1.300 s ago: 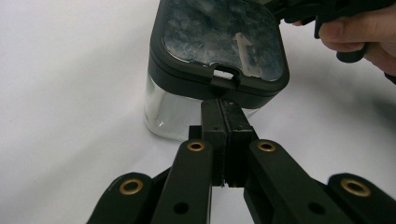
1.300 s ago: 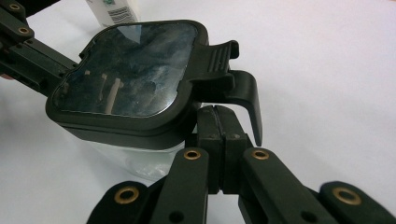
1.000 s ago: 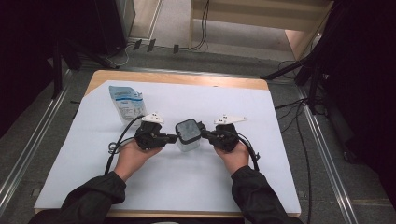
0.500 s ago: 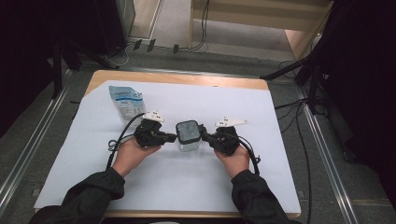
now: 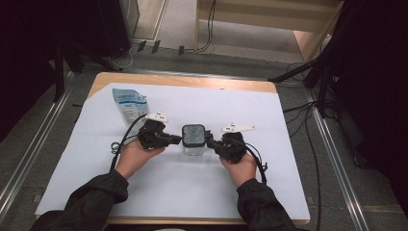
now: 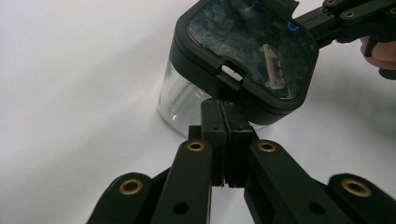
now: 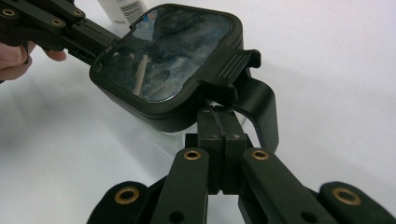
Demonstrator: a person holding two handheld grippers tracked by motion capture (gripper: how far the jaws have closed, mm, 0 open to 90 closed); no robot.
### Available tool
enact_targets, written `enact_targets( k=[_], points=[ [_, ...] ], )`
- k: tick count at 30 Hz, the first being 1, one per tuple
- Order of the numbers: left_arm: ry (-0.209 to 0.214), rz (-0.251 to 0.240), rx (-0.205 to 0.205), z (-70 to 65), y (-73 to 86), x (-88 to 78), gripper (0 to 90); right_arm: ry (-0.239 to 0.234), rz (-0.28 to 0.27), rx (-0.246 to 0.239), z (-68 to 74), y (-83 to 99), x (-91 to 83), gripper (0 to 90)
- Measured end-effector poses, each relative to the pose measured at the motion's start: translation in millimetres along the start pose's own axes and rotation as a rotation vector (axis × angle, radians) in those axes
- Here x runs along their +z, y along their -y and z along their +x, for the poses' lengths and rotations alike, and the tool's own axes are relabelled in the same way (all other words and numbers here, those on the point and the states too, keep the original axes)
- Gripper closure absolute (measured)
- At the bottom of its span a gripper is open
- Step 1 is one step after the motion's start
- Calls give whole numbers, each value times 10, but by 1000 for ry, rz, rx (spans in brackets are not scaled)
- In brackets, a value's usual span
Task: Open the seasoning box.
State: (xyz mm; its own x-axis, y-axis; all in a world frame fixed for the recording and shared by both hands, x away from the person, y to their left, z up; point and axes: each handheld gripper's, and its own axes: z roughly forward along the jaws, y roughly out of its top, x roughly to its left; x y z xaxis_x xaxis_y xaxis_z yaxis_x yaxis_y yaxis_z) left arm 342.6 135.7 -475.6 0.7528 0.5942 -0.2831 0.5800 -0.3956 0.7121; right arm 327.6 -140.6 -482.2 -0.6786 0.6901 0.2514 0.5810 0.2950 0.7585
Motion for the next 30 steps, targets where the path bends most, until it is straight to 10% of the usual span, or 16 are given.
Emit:
enact_targets(
  k=[17,23,30],
  points=[
    [110,32,-15,92,4,-39,799,-30,-17,-17,-57,-45,-80,900],
    [96,33,80,42,-48,-144,670,-44,-15,-24,-101,-60,-169,900],
    [154,-18,161,77,-63,-159,323,-33,-22,-11,-248,-51,-254,900]
  ],
)
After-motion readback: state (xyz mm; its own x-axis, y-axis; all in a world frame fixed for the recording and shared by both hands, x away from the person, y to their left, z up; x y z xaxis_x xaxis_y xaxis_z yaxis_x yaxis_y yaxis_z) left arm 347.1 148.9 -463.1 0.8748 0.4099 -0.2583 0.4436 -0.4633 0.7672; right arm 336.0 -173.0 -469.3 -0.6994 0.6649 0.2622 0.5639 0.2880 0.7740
